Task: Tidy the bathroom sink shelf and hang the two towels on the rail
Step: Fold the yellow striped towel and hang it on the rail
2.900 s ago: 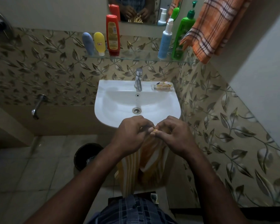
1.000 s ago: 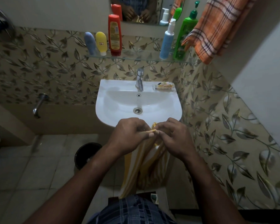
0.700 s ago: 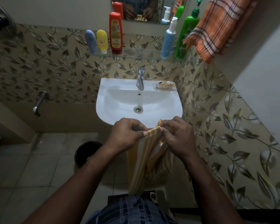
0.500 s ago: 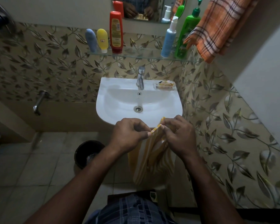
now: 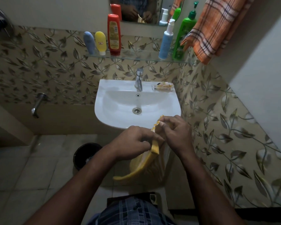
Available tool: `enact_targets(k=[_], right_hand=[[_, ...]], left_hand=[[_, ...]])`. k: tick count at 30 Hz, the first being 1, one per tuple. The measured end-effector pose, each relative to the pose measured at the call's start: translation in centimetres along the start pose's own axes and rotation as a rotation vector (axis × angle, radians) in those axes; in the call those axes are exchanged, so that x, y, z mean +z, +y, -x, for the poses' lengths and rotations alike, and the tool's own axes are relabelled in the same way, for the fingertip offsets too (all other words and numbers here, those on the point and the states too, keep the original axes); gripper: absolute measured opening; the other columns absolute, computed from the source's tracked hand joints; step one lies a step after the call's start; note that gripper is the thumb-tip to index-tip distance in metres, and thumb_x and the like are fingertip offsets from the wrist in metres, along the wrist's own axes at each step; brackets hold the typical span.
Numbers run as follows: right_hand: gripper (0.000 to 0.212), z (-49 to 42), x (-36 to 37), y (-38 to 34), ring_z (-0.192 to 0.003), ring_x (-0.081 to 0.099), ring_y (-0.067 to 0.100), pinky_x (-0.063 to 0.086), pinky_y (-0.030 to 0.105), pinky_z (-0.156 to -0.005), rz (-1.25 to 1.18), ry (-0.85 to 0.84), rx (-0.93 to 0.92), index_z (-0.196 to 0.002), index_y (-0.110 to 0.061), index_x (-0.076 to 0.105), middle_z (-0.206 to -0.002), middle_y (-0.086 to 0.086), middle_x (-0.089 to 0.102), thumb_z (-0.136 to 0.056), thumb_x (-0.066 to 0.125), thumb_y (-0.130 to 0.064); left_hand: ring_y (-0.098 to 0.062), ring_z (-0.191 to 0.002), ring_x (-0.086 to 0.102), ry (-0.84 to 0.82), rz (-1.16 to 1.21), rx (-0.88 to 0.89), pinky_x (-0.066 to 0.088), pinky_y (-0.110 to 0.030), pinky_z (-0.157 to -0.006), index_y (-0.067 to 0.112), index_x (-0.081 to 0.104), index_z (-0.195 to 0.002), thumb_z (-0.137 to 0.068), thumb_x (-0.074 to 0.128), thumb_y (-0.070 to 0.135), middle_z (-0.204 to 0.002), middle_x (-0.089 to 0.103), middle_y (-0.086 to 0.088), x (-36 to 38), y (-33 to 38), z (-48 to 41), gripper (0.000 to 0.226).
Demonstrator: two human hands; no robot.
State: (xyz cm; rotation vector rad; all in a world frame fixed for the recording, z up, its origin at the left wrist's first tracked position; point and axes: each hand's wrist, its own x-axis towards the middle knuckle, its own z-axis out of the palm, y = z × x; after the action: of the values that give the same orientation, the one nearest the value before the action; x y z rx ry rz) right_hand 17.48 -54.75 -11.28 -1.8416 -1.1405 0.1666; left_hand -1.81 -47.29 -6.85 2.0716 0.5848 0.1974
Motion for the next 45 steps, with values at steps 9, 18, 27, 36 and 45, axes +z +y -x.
enact_targets(k=[9,18,27,36,45], right_hand=[[0.032,-0.3,-2.7,1.6,-0.107,0.072,0.004,0.06,0.03,-0.095,-0.283,0.156,0.171,-0.122,-0.03,0.078,-0.114,-0.005,0.077,-0.099,0.069,-0.011],[0.026,-1.2,-2.6,1.0,-0.073,0.065,-0.011,0.06,0.022,-0.071,-0.124,0.355,0.169,-0.116,-0.029,0.079,-0.085,-0.028,0.066,-0.092,0.079,-0.018],[0.025,-0.1,-0.9,0.0,-0.081,0.068,-0.002,0.057,0.023,-0.066,-0.293,0.072,0.166,-0.112,-0.026,0.078,-0.096,-0.013,0.073,-0.093,0.077,-0.01],[0.019,1.2,0.6,-1.8,-0.095,0.079,0.021,0.063,0.038,-0.083,-0.605,-0.171,0.233,-0.107,-0.015,0.076,-0.096,0.006,0.082,-0.091,0.078,-0.004],[0.015,1.0,0.1,-2.3,-0.093,0.075,0.026,0.062,0.04,-0.083,-0.764,-0.195,0.258,-0.103,0.005,0.071,-0.097,0.016,0.079,-0.089,0.075,0.007]], left_hand=[[-0.02,-0.075,0.072,0.539,-0.319,-0.041,0.06,-0.044,-0.072,0.022,0.08,-0.095,-0.083,0.061,0.037,-0.085,0.077,0.003,-2.7,-3.4,0.2,0.027],[-0.023,-0.087,0.064,0.679,-0.345,0.042,0.051,-0.039,-0.078,0.016,0.072,-0.079,-0.085,0.071,0.028,-0.091,0.071,0.005,-4.3,-3.6,-0.1,0.013],[-0.015,-0.083,0.07,0.457,-0.286,0.006,0.058,-0.038,-0.078,0.021,0.081,-0.094,-0.087,0.082,0.025,-0.085,0.076,0.006,-1.9,-2.4,-0.5,0.008],[-0.009,-0.075,0.072,0.505,-0.014,0.074,0.061,-0.043,-0.07,0.028,0.072,-0.087,-0.082,0.088,0.029,-0.079,0.074,0.011,-1.0,-1.8,-1.2,0.017],[-0.009,-0.086,0.075,0.474,0.143,0.134,0.062,-0.038,-0.077,0.031,0.08,-0.095,-0.088,0.082,0.033,-0.089,0.079,0.012,-1.1,-2.4,-1.8,0.008]])
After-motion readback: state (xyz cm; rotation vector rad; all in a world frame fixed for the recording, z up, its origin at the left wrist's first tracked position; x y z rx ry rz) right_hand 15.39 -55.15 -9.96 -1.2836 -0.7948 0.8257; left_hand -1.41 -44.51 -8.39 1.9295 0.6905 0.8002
